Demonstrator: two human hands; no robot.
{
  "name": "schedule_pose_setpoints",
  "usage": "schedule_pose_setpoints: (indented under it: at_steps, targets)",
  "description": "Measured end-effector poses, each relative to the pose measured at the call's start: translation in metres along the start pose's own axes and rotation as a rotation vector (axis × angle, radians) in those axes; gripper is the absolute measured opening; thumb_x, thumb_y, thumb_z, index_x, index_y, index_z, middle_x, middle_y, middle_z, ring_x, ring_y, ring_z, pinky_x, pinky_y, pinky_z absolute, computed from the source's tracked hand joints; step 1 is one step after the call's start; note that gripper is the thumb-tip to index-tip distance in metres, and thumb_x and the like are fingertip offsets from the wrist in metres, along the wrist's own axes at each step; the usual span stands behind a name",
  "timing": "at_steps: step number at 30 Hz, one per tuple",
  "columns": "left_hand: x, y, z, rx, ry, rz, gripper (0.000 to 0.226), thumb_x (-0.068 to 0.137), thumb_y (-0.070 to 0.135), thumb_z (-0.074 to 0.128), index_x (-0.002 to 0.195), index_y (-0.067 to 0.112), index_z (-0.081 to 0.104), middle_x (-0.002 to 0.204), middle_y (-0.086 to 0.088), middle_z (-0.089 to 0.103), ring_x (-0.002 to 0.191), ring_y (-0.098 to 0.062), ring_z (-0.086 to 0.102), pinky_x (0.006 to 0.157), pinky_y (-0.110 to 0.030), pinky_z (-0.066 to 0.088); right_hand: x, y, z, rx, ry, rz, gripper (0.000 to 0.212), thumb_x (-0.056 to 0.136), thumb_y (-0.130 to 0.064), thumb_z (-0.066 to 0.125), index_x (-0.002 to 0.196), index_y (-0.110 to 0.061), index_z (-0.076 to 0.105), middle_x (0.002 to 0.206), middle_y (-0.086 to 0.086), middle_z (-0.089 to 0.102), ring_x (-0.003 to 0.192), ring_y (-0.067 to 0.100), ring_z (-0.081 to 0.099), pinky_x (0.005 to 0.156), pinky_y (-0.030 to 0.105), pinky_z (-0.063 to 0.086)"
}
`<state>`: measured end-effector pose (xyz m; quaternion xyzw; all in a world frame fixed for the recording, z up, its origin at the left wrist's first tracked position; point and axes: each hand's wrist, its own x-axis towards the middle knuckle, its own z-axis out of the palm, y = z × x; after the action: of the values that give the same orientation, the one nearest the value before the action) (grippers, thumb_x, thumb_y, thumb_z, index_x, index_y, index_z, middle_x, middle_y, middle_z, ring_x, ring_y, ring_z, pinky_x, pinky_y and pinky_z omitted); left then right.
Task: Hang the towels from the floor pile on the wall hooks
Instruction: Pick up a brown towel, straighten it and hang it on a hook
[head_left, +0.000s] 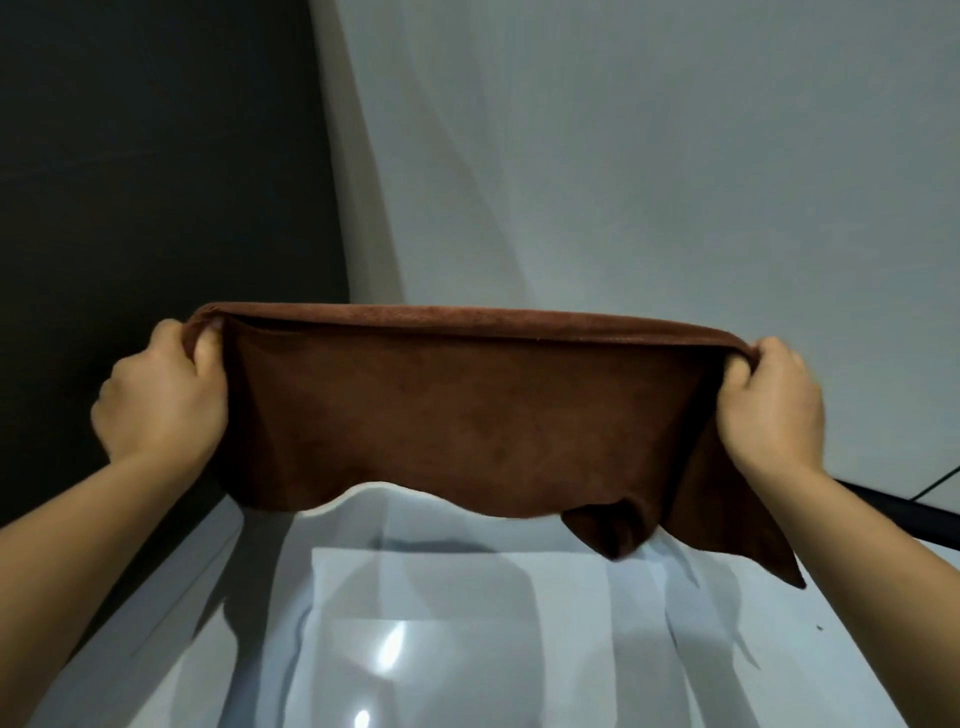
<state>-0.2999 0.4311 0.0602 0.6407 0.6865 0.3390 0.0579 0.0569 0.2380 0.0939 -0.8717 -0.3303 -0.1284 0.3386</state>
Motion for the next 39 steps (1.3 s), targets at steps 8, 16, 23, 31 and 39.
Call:
schedule_pose_setpoints:
  at_steps: [8, 16, 23, 31, 39]
  targets:
    - [0.005, 0.006, 0.005, -0.073, 0.04, -0.083, 0.032, 0.096, 0.05, 0.028, 0.086, 0.024, 0.042, 0.08, -0.009, 0.055, 0.073, -0.03, 0.055, 0.075, -0.053, 0.05, 0.004, 0.016, -0.006, 0.06, 0.063, 0.051, 0.027, 0.099, -0.028, 0.04, 0.09, -0.003, 0.045, 0.094, 0.029, 0.055, 0.085, 0.039, 0.048, 0.067, 0.035, 0.027]
    - [0.005, -0.013, 0.008, -0.087, 0.026, -0.239, 0.043, 0.097, 0.051, 0.025, 0.084, 0.016, 0.046, 0.079, -0.013, 0.054, 0.071, -0.032, 0.054, 0.072, -0.048, 0.048, -0.013, 0.052, -0.008, -0.364, 0.079, -0.584, 0.016, 0.086, -0.014, 0.059, 0.078, -0.003, 0.051, 0.063, 0.015, 0.05, 0.046, 0.035, 0.051, 0.042, 0.033, 0.04]
    - [0.01, -0.01, 0.014, -0.138, 0.051, -0.279, 0.042, 0.096, 0.052, 0.027, 0.087, 0.017, 0.049, 0.083, -0.012, 0.057, 0.074, -0.033, 0.058, 0.075, -0.052, 0.05, -0.016, 0.06, -0.013, -0.445, -0.013, -0.508, 0.058, 0.049, 0.02, 0.074, 0.103, 0.006, 0.059, 0.078, 0.02, 0.052, 0.067, 0.04, 0.055, 0.05, 0.037, 0.043]
    - [0.01, -0.022, 0.017, -0.152, 0.057, -0.335, 0.052, 0.089, 0.062, 0.022, 0.099, 0.02, 0.05, 0.089, -0.01, 0.056, 0.08, -0.034, 0.058, 0.078, -0.055, 0.049, -0.012, 0.098, -0.027, -0.491, -0.003, -0.337, 0.029, 0.077, 0.001, 0.062, 0.106, 0.001, 0.061, 0.084, 0.021, 0.056, 0.076, 0.043, 0.055, 0.066, 0.048, 0.05]
    - [0.006, -0.01, 0.007, -0.14, 0.042, -0.354, 0.046, 0.095, 0.054, 0.026, 0.099, 0.016, 0.052, 0.094, -0.018, 0.057, 0.086, -0.04, 0.057, 0.08, -0.055, 0.047, -0.011, 0.122, -0.03, -0.146, 0.036, 0.062, 0.039, 0.088, -0.052, 0.028, 0.098, -0.024, 0.052, 0.094, 0.014, 0.062, 0.085, 0.04, 0.058, 0.075, 0.056, 0.05]
